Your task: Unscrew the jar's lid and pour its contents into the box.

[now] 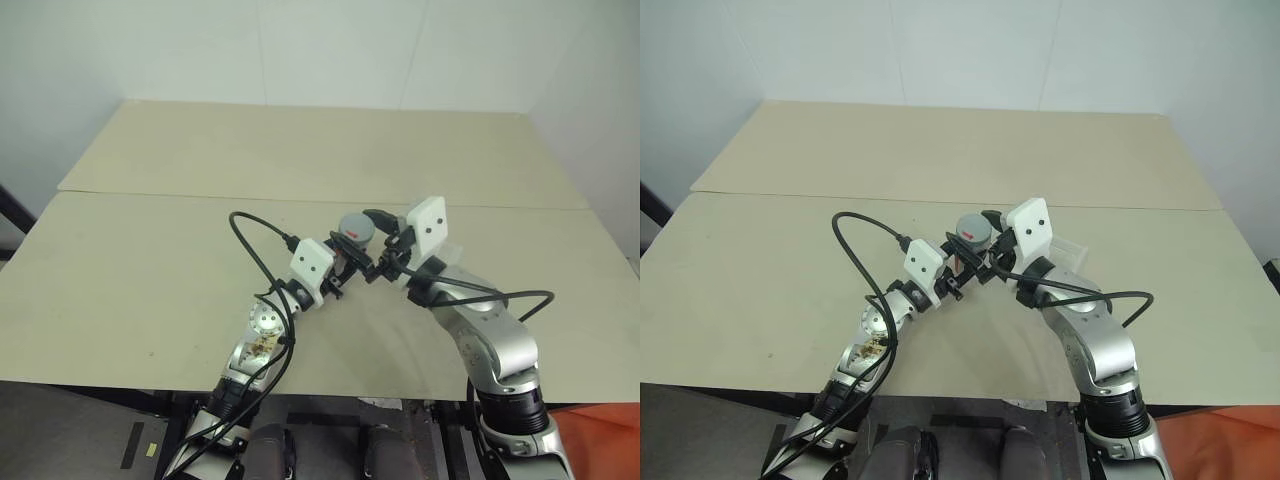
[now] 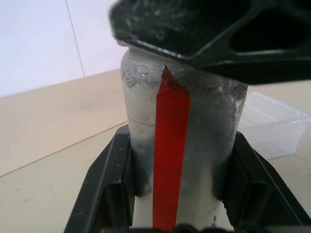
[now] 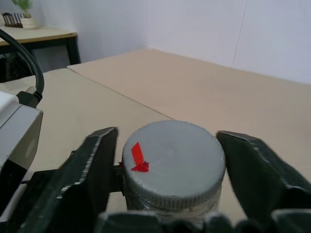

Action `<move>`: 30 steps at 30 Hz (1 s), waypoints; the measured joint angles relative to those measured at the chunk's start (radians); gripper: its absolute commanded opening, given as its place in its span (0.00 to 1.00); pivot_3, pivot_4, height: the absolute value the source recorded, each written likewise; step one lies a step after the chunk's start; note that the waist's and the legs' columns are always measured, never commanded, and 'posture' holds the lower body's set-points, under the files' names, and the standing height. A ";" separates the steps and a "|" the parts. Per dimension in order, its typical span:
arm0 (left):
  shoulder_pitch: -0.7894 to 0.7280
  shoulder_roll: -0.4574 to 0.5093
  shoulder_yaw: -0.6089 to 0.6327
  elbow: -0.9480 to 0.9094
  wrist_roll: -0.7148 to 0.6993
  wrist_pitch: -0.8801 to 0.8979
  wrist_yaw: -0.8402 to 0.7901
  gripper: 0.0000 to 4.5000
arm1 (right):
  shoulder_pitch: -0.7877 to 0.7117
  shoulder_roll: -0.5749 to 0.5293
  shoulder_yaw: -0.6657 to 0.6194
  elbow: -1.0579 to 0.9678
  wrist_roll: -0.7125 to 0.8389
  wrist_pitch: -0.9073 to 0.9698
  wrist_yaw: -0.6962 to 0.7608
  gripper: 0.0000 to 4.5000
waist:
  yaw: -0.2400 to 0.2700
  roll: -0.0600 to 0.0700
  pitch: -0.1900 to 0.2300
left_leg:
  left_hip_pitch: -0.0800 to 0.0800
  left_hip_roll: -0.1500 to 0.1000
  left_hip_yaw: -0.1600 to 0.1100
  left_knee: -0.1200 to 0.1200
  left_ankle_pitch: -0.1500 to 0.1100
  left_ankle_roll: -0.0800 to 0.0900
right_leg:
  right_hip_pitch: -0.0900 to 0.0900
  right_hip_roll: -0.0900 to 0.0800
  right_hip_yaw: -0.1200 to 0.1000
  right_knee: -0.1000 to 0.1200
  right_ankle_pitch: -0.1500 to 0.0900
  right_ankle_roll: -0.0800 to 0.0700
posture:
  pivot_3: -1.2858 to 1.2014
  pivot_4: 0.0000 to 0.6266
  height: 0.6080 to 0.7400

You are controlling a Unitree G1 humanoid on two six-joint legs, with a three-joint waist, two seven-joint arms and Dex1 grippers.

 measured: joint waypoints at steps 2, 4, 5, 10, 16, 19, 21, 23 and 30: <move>0.000 -0.001 0.000 0.000 0.000 0.000 0.000 0.43 | 0.000 0.003 0.000 0.006 -0.004 -0.008 0.000 0.62 | 0.000 0.000 0.000 | 0.000 0.000 0.000 0.000 0.000 0.000 | 0.000 0.000 0.000 0.000 0.000 0.000 | 0.52 0.24 1.00; 0.000 -0.001 0.001 0.000 0.000 0.000 0.001 0.43 | 0.000 0.003 0.001 0.008 -0.008 -0.014 0.001 0.62 | 0.000 0.000 0.000 | 0.000 0.000 0.000 0.000 0.000 0.000 | 0.000 0.000 0.000 0.000 0.000 0.000 | 0.52 0.24 1.00; 0.000 -0.001 0.001 0.000 0.000 0.000 0.001 0.43 | 0.000 0.003 0.002 0.010 -0.009 -0.016 0.001 0.62 | 0.000 0.000 0.000 | 0.000 0.000 0.000 0.000 0.000 0.000 | 0.000 0.000 0.000 0.000 0.000 0.000 | 0.52 0.24 1.00; 0.000 0.001 0.001 0.000 -0.001 0.000 -0.002 0.43 | 0.000 0.002 0.003 0.013 -0.010 -0.021 0.010 0.62 | 0.000 0.000 0.000 | 0.000 0.000 0.000 0.000 0.000 0.000 | 0.000 0.000 0.000 0.000 0.000 0.000 | 0.52 0.24 1.00; 0.032 0.017 0.001 -0.030 -0.020 -0.002 -0.040 0.43 | 0.000 -0.050 -0.002 0.022 0.020 -0.035 0.106 0.62 | 0.000 0.000 0.000 | 0.000 0.000 0.000 0.000 0.000 0.000 | 0.000 0.000 0.000 0.000 0.000 0.000 | 0.52 0.24 1.00; 0.054 0.034 0.000 -0.062 -0.066 0.003 -0.097 0.43 | -0.001 -0.087 -0.023 0.027 0.070 -0.036 0.189 0.62 | 0.000 0.000 0.000 | 0.000 0.000 0.000 0.000 0.000 0.001 | 0.000 0.000 0.000 0.000 0.000 0.000 | 0.52 0.24 1.00; 0.074 0.047 0.002 -0.090 -0.109 0.006 -0.142 0.43 | -0.017 -0.122 -0.033 0.038 0.108 -0.036 0.262 0.62 | -0.001 0.000 0.000 | 0.000 0.000 0.000 0.000 -0.001 0.001 | 0.000 0.000 0.000 0.000 0.000 0.000 | 0.52 0.24 1.00; 0.083 0.060 0.002 -0.115 -0.139 0.012 -0.182 0.43 | -0.029 -0.151 -0.045 0.048 0.136 -0.041 0.332 0.62 | -0.001 0.000 0.000 | 0.000 0.001 -0.001 0.000 -0.001 0.002 | 0.000 0.000 0.000 0.000 0.000 0.000 | 0.52 0.24 1.00; 0.115 0.164 -0.015 -0.213 -0.254 0.054 -0.376 0.43 | -0.090 -0.273 -0.049 0.135 0.233 -0.095 0.674 0.62 | -0.001 0.000 0.000 | 0.001 0.001 -0.001 0.000 -0.001 0.002 | 0.000 0.000 0.000 0.000 0.000 0.000 | 0.52 0.24 1.00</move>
